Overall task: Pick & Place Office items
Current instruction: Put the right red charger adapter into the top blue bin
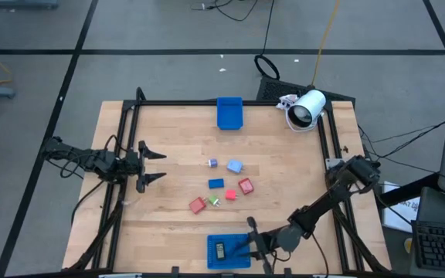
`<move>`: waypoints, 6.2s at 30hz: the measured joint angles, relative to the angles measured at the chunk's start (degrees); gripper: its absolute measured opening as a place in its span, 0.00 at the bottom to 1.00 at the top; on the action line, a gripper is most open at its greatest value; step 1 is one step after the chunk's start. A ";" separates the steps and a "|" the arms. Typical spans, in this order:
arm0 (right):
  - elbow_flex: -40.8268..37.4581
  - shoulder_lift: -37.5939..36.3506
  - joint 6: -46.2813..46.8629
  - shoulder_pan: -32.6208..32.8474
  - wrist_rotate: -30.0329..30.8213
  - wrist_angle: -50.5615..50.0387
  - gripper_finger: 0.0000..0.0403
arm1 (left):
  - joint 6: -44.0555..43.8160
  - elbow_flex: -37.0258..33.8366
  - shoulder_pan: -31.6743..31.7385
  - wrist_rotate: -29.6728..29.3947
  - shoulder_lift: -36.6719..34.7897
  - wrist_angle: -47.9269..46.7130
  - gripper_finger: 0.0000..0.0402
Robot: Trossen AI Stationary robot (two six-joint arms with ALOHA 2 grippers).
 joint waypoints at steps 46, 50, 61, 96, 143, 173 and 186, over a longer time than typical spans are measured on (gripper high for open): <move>-40.96 -36.83 2.56 -20.04 -0.24 9.14 0.22 | 0.00 0.00 0.00 0.00 0.00 -0.02 0.78; -40.13 -36.29 6.83 -20.43 -0.32 9.37 0.26 | 0.00 0.00 0.01 0.02 0.00 -0.02 0.77; -29.68 -25.05 8.92 -20.30 -4.96 9.27 0.63 | 0.00 0.00 0.00 0.02 0.00 -0.03 0.78; -0.11 -12.90 35.68 -24.34 6.95 -58.54 0.67 | 0.00 0.00 0.00 0.02 0.00 -0.02 0.80; -2.51 -25.46 31.33 -29.11 0.94 -85.20 0.49 | 0.00 0.00 0.01 0.00 0.00 -0.03 0.77; -11.74 -26.46 18.96 -29.74 -4.38 -69.68 0.78 | 0.00 0.00 0.02 0.00 0.00 0.00 0.78; -11.80 -27.33 17.59 -29.63 -8.31 -66.54 0.78 | 0.00 0.00 0.01 0.02 0.00 -0.02 0.77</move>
